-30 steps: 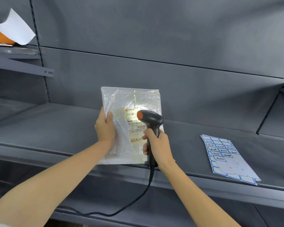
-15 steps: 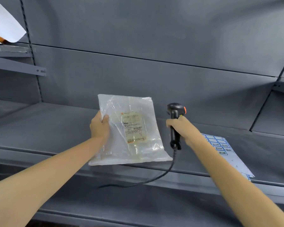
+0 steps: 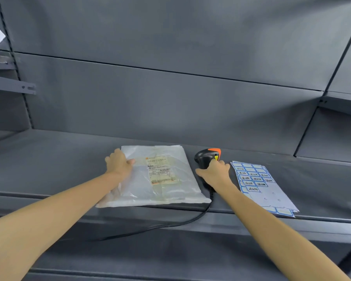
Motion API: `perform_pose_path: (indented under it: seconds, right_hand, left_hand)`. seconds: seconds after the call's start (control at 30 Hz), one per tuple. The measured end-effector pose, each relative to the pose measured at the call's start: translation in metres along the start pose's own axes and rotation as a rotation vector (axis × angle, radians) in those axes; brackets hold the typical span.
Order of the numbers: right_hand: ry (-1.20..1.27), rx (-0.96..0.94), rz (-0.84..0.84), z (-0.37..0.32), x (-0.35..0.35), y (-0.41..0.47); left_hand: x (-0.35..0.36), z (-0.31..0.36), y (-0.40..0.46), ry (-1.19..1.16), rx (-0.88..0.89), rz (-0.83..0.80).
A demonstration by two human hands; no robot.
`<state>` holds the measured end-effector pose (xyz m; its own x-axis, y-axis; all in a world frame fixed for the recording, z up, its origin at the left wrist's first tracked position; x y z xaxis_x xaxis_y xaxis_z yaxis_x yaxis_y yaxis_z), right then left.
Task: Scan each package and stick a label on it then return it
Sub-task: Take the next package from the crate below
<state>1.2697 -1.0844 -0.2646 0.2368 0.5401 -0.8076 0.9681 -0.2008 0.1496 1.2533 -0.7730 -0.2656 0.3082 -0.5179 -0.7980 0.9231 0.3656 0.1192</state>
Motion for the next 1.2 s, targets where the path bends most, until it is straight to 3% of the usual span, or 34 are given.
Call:
perform_pose_path:
  seconds: [0.23,0.3,0.5,0.67,0.97,1.13,1.2]
  right_hand:
    - [-0.167,-0.043,0.085,0.001,-0.015,0.0]
    - [-0.176,0.021,0.107,0.018,-0.036,0.006]
    - [-0.195,0.475,0.048,0.126,-0.113,0.006]
    - [-0.252,0.471,-0.146,0.162,-0.129,0.0]
    - [-0.153,0.552,-0.309,0.167,-0.124,0.001]
    - [-0.035,0.538,-0.244,0.169,-0.127,0.003]
    - [0.139,0.513,-0.148,0.168,-0.134,0.008]
  left_hand:
    - [-0.001,0.009,0.002,0.374,0.027,0.074]
    - [-0.002,0.019,0.0,0.351,0.051,0.137]
    - [0.012,0.056,-0.021,0.172,0.22,0.182]
    - [0.022,0.068,-0.032,0.173,0.237,0.175]
    - [0.019,0.07,-0.041,0.143,0.214,0.18]
    - [0.019,0.073,-0.044,0.102,0.22,0.167]
    - [0.019,0.074,-0.045,0.065,0.226,0.16]
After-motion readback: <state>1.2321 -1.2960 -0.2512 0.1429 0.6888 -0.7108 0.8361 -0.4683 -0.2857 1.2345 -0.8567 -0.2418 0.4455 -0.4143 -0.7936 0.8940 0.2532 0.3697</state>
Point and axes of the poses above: each hand's wrist, its own y-axis towards the middle knuckle, its own x-axis out of the palm, z = x × y, the point moved 7 cm from there along y, towards the middle knuckle, and after that the axes turned 6 degrees about y, right-handed, at the moved point
